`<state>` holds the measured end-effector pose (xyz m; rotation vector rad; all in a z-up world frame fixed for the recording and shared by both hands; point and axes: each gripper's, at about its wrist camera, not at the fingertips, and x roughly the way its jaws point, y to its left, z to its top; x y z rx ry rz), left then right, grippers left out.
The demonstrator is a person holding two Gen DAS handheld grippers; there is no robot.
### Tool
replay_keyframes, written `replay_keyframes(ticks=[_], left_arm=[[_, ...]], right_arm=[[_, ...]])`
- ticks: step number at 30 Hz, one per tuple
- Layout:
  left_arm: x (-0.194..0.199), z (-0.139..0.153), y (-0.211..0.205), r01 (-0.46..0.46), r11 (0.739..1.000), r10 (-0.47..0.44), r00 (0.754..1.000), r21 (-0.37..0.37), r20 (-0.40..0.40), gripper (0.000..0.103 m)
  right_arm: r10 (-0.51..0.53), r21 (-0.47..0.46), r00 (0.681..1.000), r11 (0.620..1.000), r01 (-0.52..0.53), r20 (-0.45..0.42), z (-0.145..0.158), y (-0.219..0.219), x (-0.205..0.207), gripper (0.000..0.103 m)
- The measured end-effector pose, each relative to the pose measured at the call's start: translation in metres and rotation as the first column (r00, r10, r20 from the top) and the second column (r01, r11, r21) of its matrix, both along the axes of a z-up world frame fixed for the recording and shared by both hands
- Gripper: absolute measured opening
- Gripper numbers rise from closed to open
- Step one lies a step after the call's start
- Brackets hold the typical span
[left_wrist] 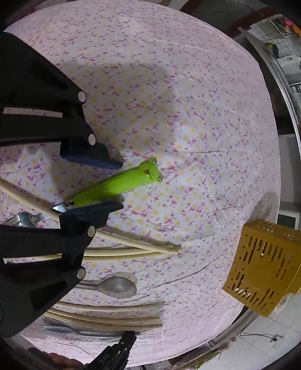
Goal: Organize utensils
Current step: 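Close the right tool on the blue spoon while the left tool closes on the frog fork, then lift the blue spoon with the right tool while the left tool carries the fork to the caddy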
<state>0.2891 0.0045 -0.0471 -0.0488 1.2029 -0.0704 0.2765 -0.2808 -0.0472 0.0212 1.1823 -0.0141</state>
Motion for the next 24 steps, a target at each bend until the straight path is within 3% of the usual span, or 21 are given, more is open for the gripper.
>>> replay_keyframes(ticks=[2, 15, 24], left_arm=[[0.007, 0.000, 0.001, -0.010, 1.000, 0.010, 1.000, -0.005, -0.009, 0.021], [0.018, 0.003, 0.011, -0.011, 0.997, 0.006, 0.998, -0.082, -0.056, 0.018], [0.012, 0.040, 0.019, 0.033, 0.992, -0.023, 0.997, -0.123, 0.080, 0.016]], right_arm=[[0.003, -0.002, 1.000, 1.000, -0.003, -0.006, 0.000, 0.000, 0.001, 0.013], [0.012, 0.082, 1.000, 0.997, -0.011, -0.014, 0.008, -0.008, 0.010, 0.007], [-0.010, 0.153, 0.990, 0.988, -0.011, 0.142, 0.033, -0.027, 0.000, 0.007]])
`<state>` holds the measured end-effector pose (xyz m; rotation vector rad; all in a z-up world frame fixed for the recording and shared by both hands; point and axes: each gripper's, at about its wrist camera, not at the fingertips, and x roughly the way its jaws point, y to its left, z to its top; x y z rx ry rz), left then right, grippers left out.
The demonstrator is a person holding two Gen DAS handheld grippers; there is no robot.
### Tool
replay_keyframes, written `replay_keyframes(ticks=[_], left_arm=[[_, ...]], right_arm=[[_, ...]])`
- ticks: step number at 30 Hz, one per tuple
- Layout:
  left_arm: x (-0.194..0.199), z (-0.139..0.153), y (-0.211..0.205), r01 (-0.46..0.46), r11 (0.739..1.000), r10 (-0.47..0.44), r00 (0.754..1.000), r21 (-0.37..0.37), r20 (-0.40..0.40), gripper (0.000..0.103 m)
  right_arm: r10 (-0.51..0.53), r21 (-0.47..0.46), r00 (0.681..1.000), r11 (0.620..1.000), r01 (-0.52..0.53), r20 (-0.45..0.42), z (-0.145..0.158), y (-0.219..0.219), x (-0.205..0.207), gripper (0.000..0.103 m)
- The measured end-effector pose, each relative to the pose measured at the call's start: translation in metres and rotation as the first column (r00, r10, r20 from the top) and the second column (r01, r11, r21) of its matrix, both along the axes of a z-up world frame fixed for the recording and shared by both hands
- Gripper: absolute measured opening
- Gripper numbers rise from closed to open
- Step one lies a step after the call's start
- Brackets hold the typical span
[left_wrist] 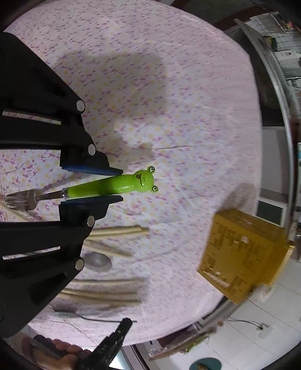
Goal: Organize utensils
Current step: 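Lift the blue spoon with the right tool while the left tool carries the fork to the caddy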
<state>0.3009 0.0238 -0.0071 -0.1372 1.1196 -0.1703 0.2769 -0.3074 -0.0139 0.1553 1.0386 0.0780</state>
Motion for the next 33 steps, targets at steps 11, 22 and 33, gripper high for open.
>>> replay_keyframes(ticks=[11, 22, 33], left_arm=[[-0.014, 0.057, -0.002, -0.001, 1.000, -0.003, 0.970, 0.019, 0.244, 0.014], [0.000, 0.122, -0.029, -0.003, 1.000, -0.001, 0.875, 0.009, 0.485, 0.014], [0.058, 0.188, -0.066, 0.021, 1.000, -0.017, 0.814, 0.001, 0.580, 0.014]], right_arm=[[-0.011, 0.003, 0.976, 1.000, 0.010, 0.217, 0.031, 0.000, 0.001, 0.007], [-0.045, -0.011, 0.878, 0.998, 0.058, 0.476, 0.098, -0.001, 0.022, 0.007], [-0.054, 0.013, 0.799, 0.998, 0.058, 0.599, 0.174, 0.009, 0.077, 0.007]])
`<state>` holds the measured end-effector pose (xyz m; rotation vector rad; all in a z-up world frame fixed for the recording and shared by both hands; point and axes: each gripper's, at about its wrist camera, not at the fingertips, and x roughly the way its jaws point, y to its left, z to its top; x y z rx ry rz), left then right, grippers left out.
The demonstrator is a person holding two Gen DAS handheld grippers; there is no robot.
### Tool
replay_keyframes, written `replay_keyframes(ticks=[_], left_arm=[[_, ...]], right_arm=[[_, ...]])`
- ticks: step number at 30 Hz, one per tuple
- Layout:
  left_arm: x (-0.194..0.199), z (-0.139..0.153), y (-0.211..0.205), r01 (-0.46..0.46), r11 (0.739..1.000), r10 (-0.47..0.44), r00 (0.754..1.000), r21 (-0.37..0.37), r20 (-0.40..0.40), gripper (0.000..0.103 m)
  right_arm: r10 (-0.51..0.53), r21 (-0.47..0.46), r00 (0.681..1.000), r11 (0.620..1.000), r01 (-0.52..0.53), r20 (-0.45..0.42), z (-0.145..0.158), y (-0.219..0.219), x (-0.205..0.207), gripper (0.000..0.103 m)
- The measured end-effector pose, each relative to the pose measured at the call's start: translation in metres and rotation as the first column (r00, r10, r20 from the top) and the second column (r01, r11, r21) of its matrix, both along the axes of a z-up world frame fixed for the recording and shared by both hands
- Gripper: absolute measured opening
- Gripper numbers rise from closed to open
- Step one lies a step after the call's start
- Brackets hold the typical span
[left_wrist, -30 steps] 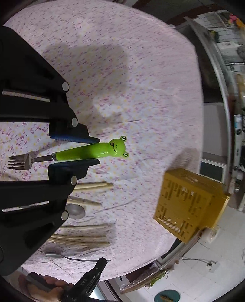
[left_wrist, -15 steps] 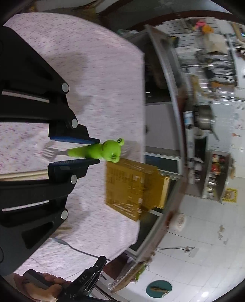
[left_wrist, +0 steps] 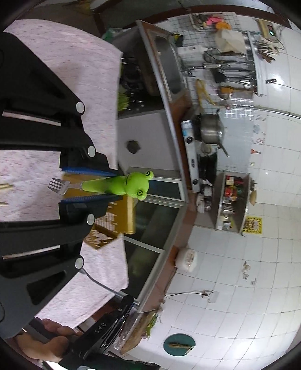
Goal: Organize utensils
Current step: 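Lift the blue spoon with the right tool while the left tool carries the fork to the caddy, then lower the spoon into the yellow caddy and open the right tool while the left releases the fork there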
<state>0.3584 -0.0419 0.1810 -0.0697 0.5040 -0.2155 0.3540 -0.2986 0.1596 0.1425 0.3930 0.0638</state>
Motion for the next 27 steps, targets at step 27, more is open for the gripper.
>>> replay_keyframes(ticks=[27], left_arm=[[0.106, -0.083, -0.027, -0.007, 1.000, 0.007, 0.999, -0.019, -0.034, 0.014]], right_arm=[[0.030, -0.033, 0.997, 0.999, -0.033, -0.074, -0.052, 0.047, 0.091, 0.007]])
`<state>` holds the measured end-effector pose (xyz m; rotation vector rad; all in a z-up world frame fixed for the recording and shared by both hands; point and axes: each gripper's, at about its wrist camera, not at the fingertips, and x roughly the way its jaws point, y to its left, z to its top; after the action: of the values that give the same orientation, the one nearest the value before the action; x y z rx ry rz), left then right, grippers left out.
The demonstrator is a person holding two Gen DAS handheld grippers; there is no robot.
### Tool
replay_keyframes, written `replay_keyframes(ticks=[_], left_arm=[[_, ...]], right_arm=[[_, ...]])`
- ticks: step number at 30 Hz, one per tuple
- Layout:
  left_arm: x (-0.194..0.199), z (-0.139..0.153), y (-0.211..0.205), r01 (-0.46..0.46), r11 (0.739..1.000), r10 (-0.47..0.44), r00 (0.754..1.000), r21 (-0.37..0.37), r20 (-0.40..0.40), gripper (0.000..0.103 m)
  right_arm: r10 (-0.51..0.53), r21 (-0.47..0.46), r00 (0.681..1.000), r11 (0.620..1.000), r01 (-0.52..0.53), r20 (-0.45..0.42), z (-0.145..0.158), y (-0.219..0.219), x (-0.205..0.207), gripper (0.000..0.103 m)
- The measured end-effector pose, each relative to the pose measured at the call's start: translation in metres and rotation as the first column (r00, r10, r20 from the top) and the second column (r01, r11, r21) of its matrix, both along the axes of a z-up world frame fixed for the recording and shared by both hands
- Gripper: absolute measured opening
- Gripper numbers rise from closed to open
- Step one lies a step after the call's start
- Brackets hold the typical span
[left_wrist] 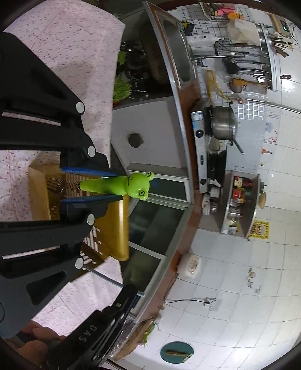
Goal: Organize utensils
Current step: 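Lower the spoon into the yellow caddy and open the right tool while the left releases the fork there, then withdraw both open tools from the caddy back over the chopsticks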
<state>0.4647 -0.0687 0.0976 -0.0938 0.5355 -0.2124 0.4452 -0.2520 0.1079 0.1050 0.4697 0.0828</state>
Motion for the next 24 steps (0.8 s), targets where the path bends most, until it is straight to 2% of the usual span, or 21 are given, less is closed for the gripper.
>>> replay_keyframes(ticks=[5, 8, 10, 12, 15, 16, 17, 18, 19, 21, 24], left_arm=[[-0.004, -0.013, 0.000, -0.019, 0.999, 0.019, 1.000, 0.038, -0.012, 0.014], [-0.008, -0.016, 0.002, -0.036, 0.998, 0.036, 0.999, 0.051, 0.001, 0.019], [-0.013, -0.015, 0.003, -0.040, 0.998, 0.039, 0.999, 0.047, 0.020, 0.022], [-0.021, -0.009, 0.005, -0.045, 0.998, 0.044, 0.998, 0.034, 0.047, 0.039], [-0.036, 0.003, 0.007, -0.054, 0.998, 0.050, 0.995, 0.043, 0.086, 0.050], [-0.041, 0.007, 0.008, -0.058, 0.997, 0.053, 0.994, 0.048, 0.097, 0.052], [-0.046, 0.011, 0.010, -0.065, 0.997, 0.059, 0.992, 0.051, 0.108, 0.059], [-0.053, 0.016, 0.014, -0.077, 0.996, 0.071, 0.990, 0.050, 0.121, 0.067], [-0.060, 0.020, 0.018, -0.085, 0.995, 0.079, 0.989, 0.044, 0.128, 0.071], [-0.072, 0.025, 0.024, -0.095, 0.995, 0.088, 0.986, 0.041, 0.139, 0.080], [-0.095, 0.028, 0.032, -0.116, 0.992, 0.107, 0.983, 0.053, 0.150, 0.095]], right_arm=[[0.026, -0.009, 0.999, 1.000, -0.026, -0.035, -0.024, 0.006, 0.004, 0.007], [0.045, -0.039, 0.999, 0.998, -0.046, -0.029, -0.030, 0.009, 0.001, 0.007], [0.042, -0.020, 0.998, 0.999, -0.043, -0.040, -0.033, 0.007, 0.001, 0.008], [0.035, 0.010, 0.998, 0.999, -0.035, -0.046, -0.034, 0.001, -0.001, 0.009], [0.014, 0.017, 0.999, 1.000, -0.014, -0.040, -0.030, -0.006, -0.009, 0.009], [0.012, 0.023, 0.999, 1.000, -0.011, -0.037, -0.027, -0.009, -0.013, 0.017], [0.011, 0.030, 0.999, 0.999, -0.010, -0.034, -0.024, -0.011, -0.017, 0.027], [0.010, 0.041, 1.000, 0.999, -0.009, -0.027, -0.021, -0.015, -0.022, 0.051], [0.000, 0.051, 1.000, 0.999, 0.000, -0.005, -0.016, -0.020, -0.032, 0.060], [-0.008, 0.044, 1.000, 0.999, 0.007, 0.023, -0.009, -0.025, -0.045, 0.059], [-0.033, 0.013, 0.999, 0.999, 0.032, 0.021, -0.003, -0.033, -0.067, 0.060]])
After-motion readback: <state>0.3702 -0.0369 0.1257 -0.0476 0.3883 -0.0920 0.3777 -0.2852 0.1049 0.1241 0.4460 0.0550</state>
